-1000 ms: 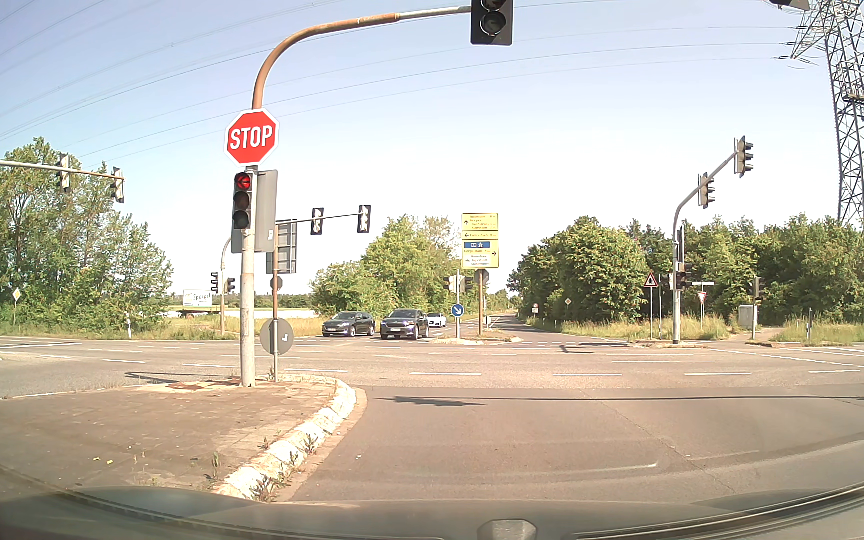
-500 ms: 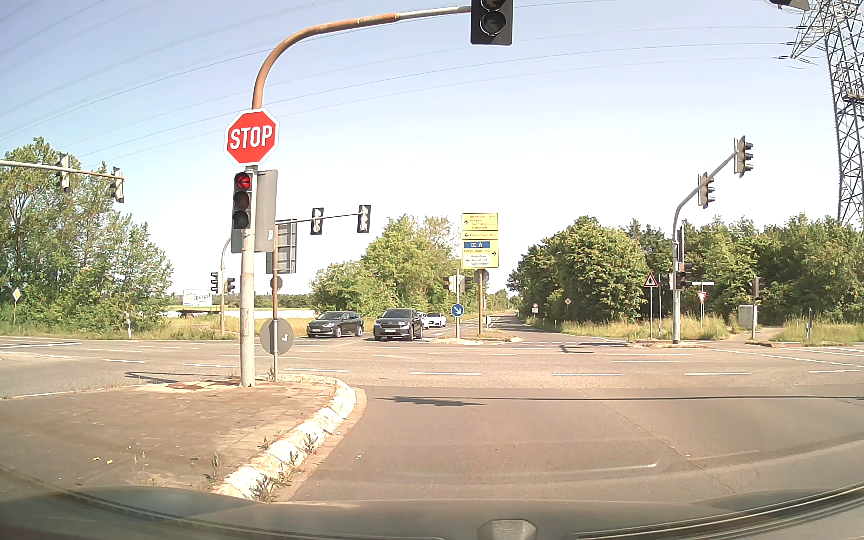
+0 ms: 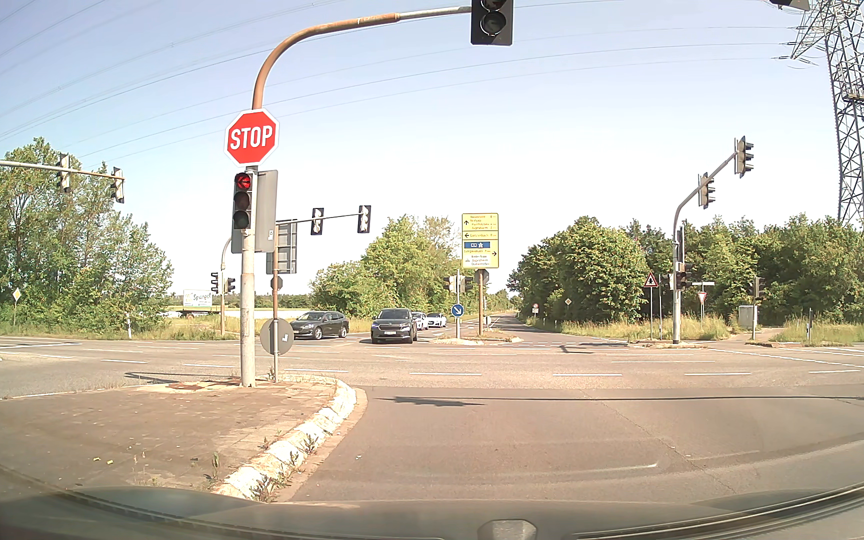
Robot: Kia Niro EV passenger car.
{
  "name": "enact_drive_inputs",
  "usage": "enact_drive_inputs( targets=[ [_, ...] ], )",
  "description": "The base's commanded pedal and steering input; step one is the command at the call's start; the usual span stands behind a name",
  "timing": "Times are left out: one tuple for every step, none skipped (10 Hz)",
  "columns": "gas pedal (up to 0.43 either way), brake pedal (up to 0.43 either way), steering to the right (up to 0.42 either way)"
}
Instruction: Follow the waypoints while adhering to traffic rules and regulations
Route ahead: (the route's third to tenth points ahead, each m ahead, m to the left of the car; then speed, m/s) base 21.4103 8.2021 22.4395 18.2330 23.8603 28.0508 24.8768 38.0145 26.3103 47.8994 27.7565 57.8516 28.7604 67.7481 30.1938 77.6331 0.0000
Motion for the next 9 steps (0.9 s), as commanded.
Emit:
enact_drive_inputs(
  targets=[
    [0.0, 0.262, 0.001],
    [0.0, 0.268, 0.001],
    [0.0, 0.262, 0.001],
    [0.0, 0.262, 0.0],
    [0.0, 0.262, 0.0],
    [0.0, 0.262, 0.0],
    [0.0, 0.262, 0.0],
    [0.0, 0.268, 0.0],
    [0.0, 0.262, 0.0]
  ],
)
